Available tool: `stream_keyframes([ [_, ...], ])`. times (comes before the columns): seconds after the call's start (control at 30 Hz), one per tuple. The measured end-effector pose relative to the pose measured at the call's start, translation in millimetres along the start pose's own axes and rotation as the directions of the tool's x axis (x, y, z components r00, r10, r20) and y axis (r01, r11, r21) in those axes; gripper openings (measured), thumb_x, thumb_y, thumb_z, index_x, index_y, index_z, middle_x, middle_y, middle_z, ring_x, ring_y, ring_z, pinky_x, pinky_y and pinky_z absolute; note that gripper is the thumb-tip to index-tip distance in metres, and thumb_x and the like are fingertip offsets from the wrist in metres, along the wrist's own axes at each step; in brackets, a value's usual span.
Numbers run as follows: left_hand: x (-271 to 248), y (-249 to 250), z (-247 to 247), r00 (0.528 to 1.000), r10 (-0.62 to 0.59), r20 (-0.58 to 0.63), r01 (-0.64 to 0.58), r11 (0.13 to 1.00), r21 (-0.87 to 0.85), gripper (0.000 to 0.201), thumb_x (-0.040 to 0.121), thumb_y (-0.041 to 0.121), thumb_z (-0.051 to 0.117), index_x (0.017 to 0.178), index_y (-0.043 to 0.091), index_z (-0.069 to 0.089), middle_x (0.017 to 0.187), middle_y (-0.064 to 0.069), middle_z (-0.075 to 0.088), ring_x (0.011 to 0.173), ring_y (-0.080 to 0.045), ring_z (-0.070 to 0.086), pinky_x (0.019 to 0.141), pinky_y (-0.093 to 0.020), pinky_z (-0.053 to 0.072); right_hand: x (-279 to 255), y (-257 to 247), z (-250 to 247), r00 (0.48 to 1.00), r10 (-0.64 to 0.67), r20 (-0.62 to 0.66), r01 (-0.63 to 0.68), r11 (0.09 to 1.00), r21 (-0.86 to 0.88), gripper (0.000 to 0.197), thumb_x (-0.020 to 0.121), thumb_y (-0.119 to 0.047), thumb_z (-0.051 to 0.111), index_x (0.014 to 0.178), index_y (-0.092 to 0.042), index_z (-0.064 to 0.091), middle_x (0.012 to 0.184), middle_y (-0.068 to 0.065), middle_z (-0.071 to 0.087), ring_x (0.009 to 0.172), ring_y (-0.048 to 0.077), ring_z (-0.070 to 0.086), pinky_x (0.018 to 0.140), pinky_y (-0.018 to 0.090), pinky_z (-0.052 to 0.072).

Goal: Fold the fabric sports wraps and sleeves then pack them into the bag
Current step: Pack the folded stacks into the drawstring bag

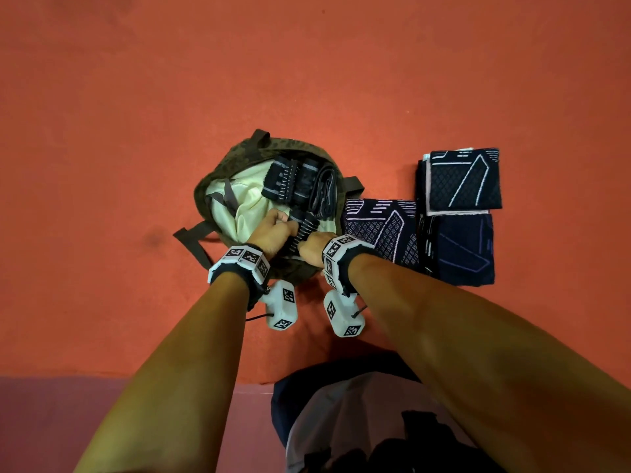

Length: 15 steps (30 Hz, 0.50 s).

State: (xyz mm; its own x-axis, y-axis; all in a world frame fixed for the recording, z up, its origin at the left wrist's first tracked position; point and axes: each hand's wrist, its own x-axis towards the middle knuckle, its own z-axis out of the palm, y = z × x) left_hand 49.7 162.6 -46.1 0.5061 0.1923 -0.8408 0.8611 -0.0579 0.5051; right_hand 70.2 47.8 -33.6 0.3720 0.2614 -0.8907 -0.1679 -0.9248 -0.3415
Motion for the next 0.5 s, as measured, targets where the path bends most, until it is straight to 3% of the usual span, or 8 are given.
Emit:
stream_keyframes([
  [0.07,-2.0,3.7,3.5,1.000,-0.003,0.023,0.003,1.000,-0.004,0.021,0.071,0.014,0.063,0.080,0.021,0.046,0.071,-0.004,0.052,0.074,-0.021,0.051,0.066,-0.031,0.044,-6.7,-1.4,-6.0,1.000,0.030,0.001,-0.030,0.999,0.015,0.033,0.106,-0.007,0.036,0.130,0.002,0.056,0.136,0.016,0.055,0.124,0.033,0.055,0.102,0.042,0.048],
  [0.17,-6.8,8.5,10.4,0.999,-0.013,0.042,0.012,1.000,0.023,0.017,0.081,0.008,0.060,0.085,0.019,0.047,0.066,-0.003,0.051,0.064,-0.021,0.050,0.054,-0.022,0.047,-17.7,1.1,-18.5,0.996,-0.002,-0.091,0.000,1.000,-0.027,0.034,0.103,-0.012,0.045,0.133,0.001,0.055,0.139,0.019,0.055,0.130,0.034,0.051,0.104,0.040,0.041],
  [0.2,-9.0,9.7,13.1,0.999,-0.017,0.046,0.016,1.000,0.027,0.018,0.081,0.009,0.060,0.084,0.019,0.046,0.067,-0.003,0.051,0.063,-0.021,0.050,0.054,-0.024,0.049,-18.9,3.3,-20.2,0.996,0.014,-0.084,-0.016,0.999,-0.030,0.035,0.102,-0.012,0.048,0.134,0.000,0.055,0.140,0.019,0.054,0.132,0.035,0.049,0.106,0.040,0.040],
  [0.37,-7.7,8.4,23.4,0.997,-0.017,0.071,0.003,0.982,0.190,0.024,0.081,0.031,0.064,0.073,0.023,0.044,0.074,-0.005,0.057,0.075,-0.021,0.053,0.078,-0.037,0.049,-25.0,8.4,-23.5,0.994,0.015,-0.104,-0.017,1.000,-0.021,0.034,0.102,-0.014,0.047,0.131,0.000,0.058,0.134,0.020,0.058,0.123,0.035,0.056,0.101,0.040,0.047],
  [0.5,-6.1,7.5,21.7,0.991,-0.068,0.113,0.044,0.978,0.205,0.026,0.088,0.029,0.064,0.072,0.020,0.045,0.071,-0.006,0.056,0.075,-0.026,0.057,0.081,-0.044,0.054,-25.3,8.4,-22.5,0.994,0.034,-0.108,-0.030,0.999,0.032,0.033,0.100,-0.016,0.044,0.119,0.004,0.060,0.122,0.020,0.063,0.108,0.034,0.064,0.088,0.034,0.053],
])
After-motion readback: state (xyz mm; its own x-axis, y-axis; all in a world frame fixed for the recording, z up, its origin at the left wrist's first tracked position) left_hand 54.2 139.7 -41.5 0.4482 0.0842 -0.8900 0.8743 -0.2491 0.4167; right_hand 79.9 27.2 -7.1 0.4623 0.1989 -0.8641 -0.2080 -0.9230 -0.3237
